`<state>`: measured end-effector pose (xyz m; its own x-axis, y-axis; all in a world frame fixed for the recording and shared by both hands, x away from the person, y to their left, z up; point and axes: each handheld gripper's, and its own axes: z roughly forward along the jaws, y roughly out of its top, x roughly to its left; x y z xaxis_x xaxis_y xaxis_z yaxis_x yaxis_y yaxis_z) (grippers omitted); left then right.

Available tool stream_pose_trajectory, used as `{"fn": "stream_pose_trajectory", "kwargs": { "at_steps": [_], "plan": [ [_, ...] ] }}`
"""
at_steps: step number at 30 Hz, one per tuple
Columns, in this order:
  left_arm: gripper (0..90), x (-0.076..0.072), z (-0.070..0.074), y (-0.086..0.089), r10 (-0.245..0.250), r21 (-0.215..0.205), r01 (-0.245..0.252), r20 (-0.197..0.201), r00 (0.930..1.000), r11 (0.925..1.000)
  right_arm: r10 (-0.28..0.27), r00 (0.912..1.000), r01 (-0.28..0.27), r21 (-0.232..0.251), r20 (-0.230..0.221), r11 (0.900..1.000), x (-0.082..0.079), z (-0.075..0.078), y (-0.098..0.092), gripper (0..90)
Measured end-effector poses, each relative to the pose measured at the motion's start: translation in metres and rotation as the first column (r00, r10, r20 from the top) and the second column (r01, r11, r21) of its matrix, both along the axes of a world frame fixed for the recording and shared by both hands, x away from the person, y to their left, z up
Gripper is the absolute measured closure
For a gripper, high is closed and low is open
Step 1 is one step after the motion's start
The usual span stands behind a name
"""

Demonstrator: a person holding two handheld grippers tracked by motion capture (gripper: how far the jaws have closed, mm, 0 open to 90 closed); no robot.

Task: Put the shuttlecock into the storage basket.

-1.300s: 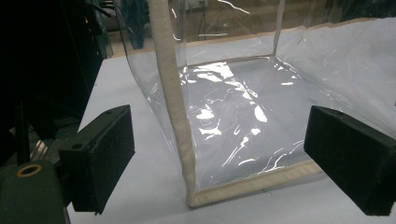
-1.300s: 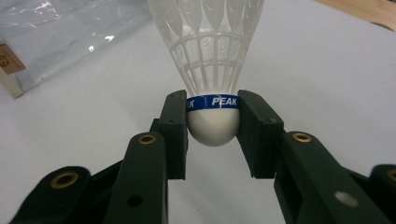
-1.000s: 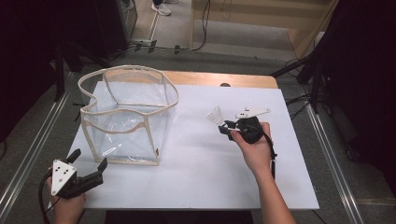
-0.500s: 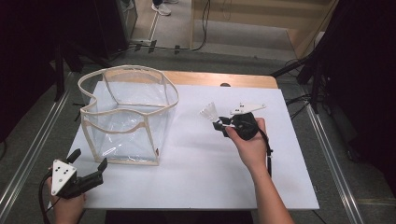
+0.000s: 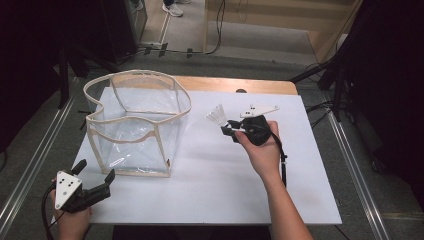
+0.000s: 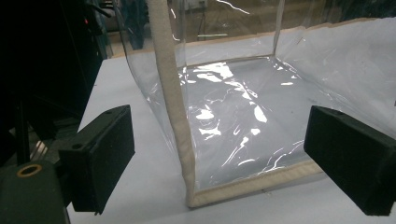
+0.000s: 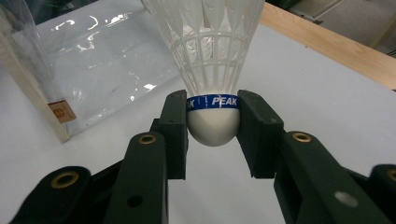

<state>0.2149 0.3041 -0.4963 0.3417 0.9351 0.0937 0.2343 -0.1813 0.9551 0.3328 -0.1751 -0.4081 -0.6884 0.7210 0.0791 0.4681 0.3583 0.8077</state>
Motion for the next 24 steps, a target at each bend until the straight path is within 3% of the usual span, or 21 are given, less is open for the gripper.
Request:
{"fn": "stream_pose_trajectory", "kwargs": {
  "at_steps": [24],
  "plan": [
    [9.2, 0.0, 0.0, 0.001, -0.002, -0.009, 0.002, 0.001, 1.0, 1.0, 0.039, 0.9985, -0.04, 0.031, 0.039, 0.999, 0.009, 0.024, 0.022, 63.4]
  ]
}}
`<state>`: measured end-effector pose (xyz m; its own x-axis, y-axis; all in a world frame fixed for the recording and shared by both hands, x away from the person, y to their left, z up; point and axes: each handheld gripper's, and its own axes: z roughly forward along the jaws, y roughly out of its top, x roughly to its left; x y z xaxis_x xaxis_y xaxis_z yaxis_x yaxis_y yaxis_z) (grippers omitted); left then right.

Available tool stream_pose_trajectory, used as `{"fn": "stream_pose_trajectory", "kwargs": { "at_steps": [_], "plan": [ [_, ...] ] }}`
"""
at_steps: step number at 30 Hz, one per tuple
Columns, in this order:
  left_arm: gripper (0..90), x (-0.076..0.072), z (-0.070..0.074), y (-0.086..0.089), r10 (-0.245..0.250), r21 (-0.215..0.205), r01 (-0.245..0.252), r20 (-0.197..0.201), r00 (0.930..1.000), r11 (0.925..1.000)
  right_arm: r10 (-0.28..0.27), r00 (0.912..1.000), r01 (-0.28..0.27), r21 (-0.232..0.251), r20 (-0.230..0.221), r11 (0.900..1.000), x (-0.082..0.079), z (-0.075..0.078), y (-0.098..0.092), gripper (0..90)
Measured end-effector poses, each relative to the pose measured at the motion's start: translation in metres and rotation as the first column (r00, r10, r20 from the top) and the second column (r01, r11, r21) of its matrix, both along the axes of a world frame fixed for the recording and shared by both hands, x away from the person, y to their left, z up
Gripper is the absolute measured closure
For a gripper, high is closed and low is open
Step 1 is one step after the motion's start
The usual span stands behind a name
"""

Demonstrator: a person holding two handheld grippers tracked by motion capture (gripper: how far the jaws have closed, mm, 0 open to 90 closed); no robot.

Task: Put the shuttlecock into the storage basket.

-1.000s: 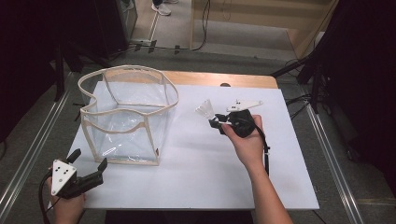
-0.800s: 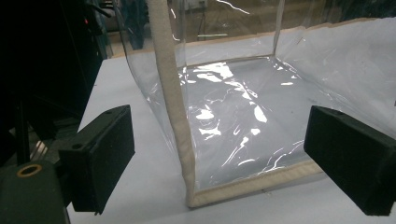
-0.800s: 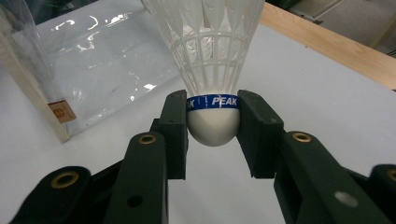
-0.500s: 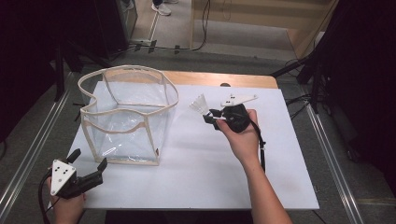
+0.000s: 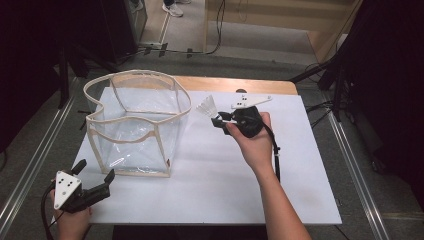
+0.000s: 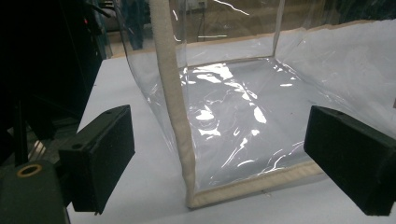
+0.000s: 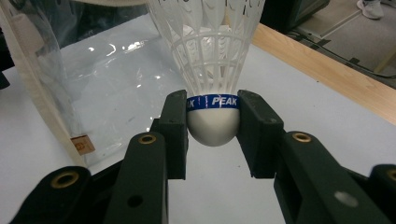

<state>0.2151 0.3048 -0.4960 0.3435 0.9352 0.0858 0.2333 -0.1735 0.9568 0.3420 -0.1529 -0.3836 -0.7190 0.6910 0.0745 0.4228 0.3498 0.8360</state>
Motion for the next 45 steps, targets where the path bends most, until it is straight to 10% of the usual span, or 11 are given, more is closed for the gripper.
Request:
{"fn": "stream_pose_trajectory", "kwargs": {
  "at_steps": [45],
  "plan": [
    [9.2, 0.0, 0.0, 0.001, -0.002, -0.009, 0.002, 0.001, 1.0, 1.0, 0.028, 0.9975, -0.03, 0.034, 0.065, 0.999, 0.01, 0.039, 0.027, 63.4]
  ]
}}
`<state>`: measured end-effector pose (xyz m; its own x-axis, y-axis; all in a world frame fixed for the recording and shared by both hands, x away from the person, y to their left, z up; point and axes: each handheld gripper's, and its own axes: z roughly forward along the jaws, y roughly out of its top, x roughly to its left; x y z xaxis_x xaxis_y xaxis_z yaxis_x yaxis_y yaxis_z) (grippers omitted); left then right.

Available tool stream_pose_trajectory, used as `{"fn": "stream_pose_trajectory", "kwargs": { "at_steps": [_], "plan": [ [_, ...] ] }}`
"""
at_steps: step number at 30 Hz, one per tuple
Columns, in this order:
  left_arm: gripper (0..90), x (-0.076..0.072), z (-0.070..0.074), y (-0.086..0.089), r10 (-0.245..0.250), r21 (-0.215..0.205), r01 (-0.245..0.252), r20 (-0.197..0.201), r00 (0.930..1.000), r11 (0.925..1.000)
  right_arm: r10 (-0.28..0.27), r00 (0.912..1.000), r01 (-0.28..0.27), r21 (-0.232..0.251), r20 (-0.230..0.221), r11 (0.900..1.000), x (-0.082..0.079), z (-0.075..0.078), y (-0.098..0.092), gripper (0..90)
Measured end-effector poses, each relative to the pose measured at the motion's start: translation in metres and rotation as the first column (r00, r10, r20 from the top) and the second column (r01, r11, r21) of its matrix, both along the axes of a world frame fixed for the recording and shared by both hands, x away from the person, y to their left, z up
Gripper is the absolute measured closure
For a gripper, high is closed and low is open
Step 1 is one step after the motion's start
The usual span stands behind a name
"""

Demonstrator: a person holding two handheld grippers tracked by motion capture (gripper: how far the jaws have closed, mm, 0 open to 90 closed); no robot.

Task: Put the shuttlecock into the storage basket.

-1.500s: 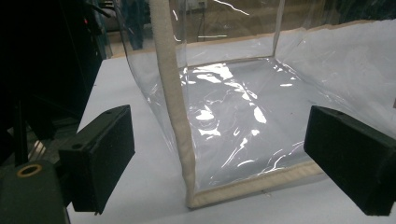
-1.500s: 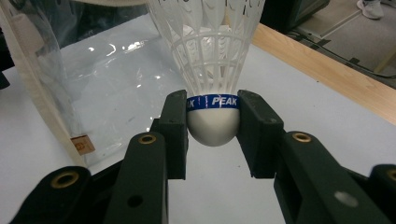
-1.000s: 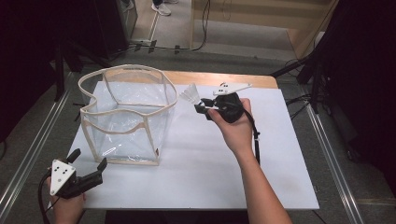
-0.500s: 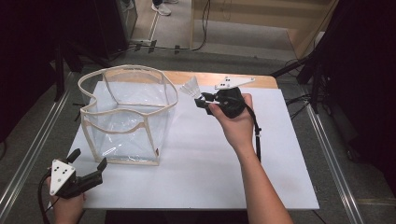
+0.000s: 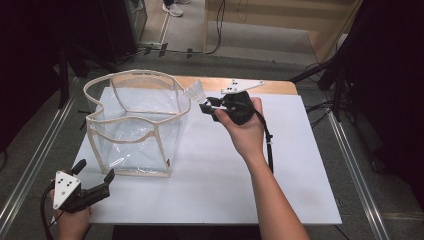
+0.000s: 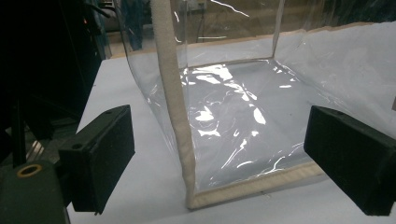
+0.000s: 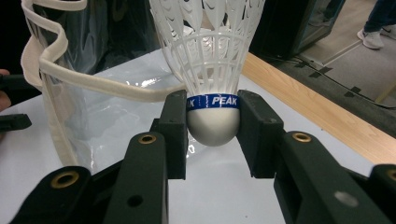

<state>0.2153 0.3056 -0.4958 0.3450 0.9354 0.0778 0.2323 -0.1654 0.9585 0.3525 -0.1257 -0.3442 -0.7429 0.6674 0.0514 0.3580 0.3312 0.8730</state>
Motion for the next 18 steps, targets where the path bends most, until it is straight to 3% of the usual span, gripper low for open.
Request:
{"fn": "stream_pose_trajectory", "kwargs": {
  "at_steps": [18],
  "plan": [
    [9.2, 0.0, 0.0, 0.0, -0.001, 0.0, 0.001, 0.0, 1.0, 1.0, 0.039, 0.9992, -0.039, 0.021, 0.01, 0.999, 0.004, 0.006, 0.024, 63.4]
  ]
}}
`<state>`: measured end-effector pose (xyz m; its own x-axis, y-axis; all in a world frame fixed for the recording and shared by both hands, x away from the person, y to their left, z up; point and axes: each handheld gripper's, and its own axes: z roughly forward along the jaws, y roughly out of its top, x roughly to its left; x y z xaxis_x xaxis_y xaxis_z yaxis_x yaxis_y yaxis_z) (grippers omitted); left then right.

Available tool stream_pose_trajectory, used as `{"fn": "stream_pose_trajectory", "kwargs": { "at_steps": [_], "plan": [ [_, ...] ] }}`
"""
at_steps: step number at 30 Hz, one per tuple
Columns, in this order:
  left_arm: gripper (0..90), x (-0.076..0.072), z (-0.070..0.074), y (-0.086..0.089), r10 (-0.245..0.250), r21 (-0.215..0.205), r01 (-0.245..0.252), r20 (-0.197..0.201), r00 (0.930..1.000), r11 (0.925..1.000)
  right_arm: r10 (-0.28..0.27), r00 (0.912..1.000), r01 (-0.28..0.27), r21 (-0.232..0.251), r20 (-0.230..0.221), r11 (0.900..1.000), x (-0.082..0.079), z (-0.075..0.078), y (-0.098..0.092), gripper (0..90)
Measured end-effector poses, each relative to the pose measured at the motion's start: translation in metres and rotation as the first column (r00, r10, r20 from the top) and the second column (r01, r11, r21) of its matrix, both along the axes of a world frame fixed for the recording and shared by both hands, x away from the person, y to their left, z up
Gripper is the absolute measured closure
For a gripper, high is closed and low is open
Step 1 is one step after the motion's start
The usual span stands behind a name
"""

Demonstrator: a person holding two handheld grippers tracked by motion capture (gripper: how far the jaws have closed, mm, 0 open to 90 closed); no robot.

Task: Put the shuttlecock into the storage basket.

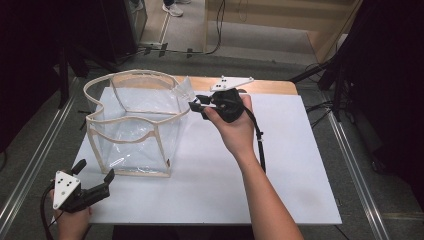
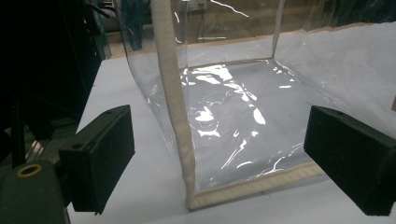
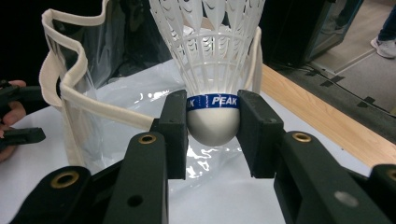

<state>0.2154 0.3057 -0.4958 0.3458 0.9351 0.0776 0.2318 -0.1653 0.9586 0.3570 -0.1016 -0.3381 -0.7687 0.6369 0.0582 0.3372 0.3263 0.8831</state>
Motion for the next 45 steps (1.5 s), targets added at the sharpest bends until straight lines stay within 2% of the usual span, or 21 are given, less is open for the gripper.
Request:
{"fn": "stream_pose_trajectory", "kwargs": {
  "at_steps": [14, 15, 18, 22, 25, 29, 30, 35, 45],
  "plan": [
    [9.2, 0.0, 0.0, 0.0, -0.003, -0.002, 0.003, -0.001, 1.0, 1.0, 0.03, 0.9995, -0.03, -0.005, 0.01, 1.0, 0.002, 0.001, 0.023, 62.5],
    [9.2, 0.0, 0.0, 0.0, -0.004, -0.004, 0.004, -0.001, 1.0, 1.0, 0.034, 0.9994, -0.034, -0.004, 0.007, 0.999, 0.002, 0.001, 0.023, 60.2],
    [9.2, 0.0, 0.0, 0.001, -0.003, -0.008, 0.003, -0.001, 1.0, 1.0, 0.063, 0.998, -0.063, 0.02, -0.005, 0.998, 0.003, 0.0, 0.022, 41.7],
    [9.2, 0.0, 0.0, 0.001, -0.005, -0.008, 0.005, -0.001, 1.0, 1.0, 0.052, 0.9985, -0.053, 0.031, 0.019, 0.998, -0.001, -0.001, 0.015, 20.3],
    [9.2, 0.0, 0.0, 0.001, -0.005, -0.005, 0.005, -0.002, 1.0, 1.0, 0.061, 0.998, -0.062, 0.055, 0.02, 0.997, -0.004, -0.003, 0.006, 14.6],
    [9.2, 0.0, 0.0, 0.0, -0.004, -0.002, 0.004, -0.002, 1.0, 1.0, 0.031, 0.9994, -0.032, 0.06, 0.018, 0.998, -0.008, -0.008, -0.008, 5.5],
    [9.2, 0.0, 0.0, 0.0, -0.003, -0.001, 0.003, -0.003, 1.0, 1.0, 0.023, 0.9996, -0.024, 0.058, 0.017, 0.998, -0.01, -0.01, -0.011, 0.0],
    [9.2, 0.0, 0.0, 0.0, -0.003, -0.001, 0.003, -0.003, 1.0, 1.0, 0.004, 0.9994, -0.006, 0.041, 0.034, 0.999, -0.017, -0.019, -0.026, 0.0],
    [9.2, 0.0, 0.0, 0.0, -0.003, 0.0, 0.003, -0.003, 1.0, 1.0, -0.03, 0.9992, 0.029, 0.046, 0.028, 0.999, -0.028, -0.037, -0.054, 0.0]
  ]
}}
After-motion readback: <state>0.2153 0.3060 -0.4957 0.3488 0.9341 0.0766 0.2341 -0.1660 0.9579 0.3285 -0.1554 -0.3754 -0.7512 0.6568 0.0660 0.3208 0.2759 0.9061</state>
